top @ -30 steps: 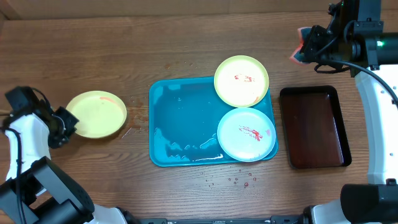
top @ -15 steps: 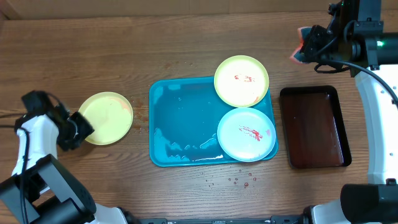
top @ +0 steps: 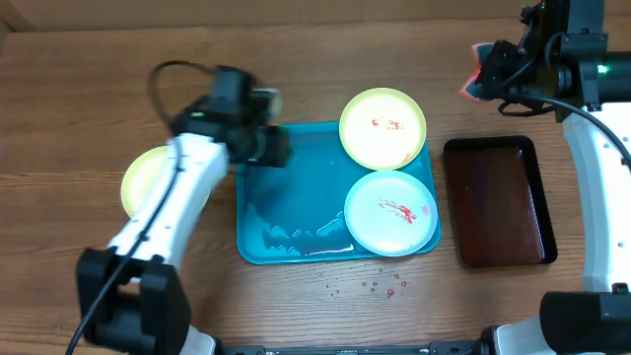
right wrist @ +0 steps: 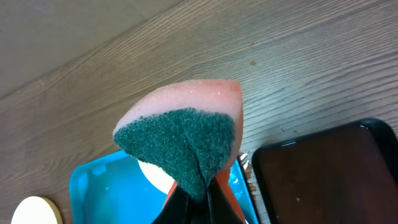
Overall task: Clean dirty plates on tray and stack at the side
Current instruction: 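Move left gripper to the white plate and grip its rim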
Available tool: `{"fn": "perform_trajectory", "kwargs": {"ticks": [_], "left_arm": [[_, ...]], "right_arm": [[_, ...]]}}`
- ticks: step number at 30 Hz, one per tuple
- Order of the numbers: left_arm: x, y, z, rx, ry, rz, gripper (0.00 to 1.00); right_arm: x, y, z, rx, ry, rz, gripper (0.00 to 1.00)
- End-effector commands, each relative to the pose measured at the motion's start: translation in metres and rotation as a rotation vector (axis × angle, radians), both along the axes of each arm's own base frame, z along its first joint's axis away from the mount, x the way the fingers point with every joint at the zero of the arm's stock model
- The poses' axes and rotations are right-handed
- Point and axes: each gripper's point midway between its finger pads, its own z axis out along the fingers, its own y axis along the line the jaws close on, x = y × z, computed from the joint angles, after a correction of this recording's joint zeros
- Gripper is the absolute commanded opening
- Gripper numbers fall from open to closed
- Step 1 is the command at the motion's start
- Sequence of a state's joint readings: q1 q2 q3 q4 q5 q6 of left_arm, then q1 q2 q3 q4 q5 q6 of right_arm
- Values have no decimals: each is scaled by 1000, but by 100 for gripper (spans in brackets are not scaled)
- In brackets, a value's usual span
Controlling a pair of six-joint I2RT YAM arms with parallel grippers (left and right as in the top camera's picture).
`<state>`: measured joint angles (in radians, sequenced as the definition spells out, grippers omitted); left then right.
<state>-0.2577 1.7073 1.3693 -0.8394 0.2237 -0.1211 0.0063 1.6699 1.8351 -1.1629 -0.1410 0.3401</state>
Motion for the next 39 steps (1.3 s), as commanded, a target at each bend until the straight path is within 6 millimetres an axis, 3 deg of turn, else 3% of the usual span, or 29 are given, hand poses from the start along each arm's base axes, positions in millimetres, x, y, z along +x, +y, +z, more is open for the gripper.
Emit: {"fn": "perform_trajectory", "kwargs": {"ticks": [1, 5, 11, 16, 26, 29, 32, 39], "left_arm": [[-5, -53, -17, -18, 75, -111, 65], [-23, -97, -38, -18, 233, -167, 65], [-46, -134, -74, 39, 348, -214, 59], [-64, -132, -102, 128, 442, -155, 47], [-88, -135, -109, 169, 500, -152, 21], [-88, -135, -110, 179, 494, -156, 17], [-88, -135, -110, 178, 496, -151, 15], [-91, -133, -125, 196, 533, -127, 25]], "right_arm": [[-2, -3, 15, -5, -42, -7, 4], [-2, -3, 15, -5, -42, -7, 4], [-2, -3, 15, -5, -41, -7, 4], [-3, -3, 14, -5, -36, -7, 4], [-3, -3, 13, -5, -36, -7, 4], [-3, -3, 13, -5, -35, -7, 4], [-3, -3, 13, -5, -34, -7, 4], [-5, -3, 12, -6, -24, -7, 4]]}}
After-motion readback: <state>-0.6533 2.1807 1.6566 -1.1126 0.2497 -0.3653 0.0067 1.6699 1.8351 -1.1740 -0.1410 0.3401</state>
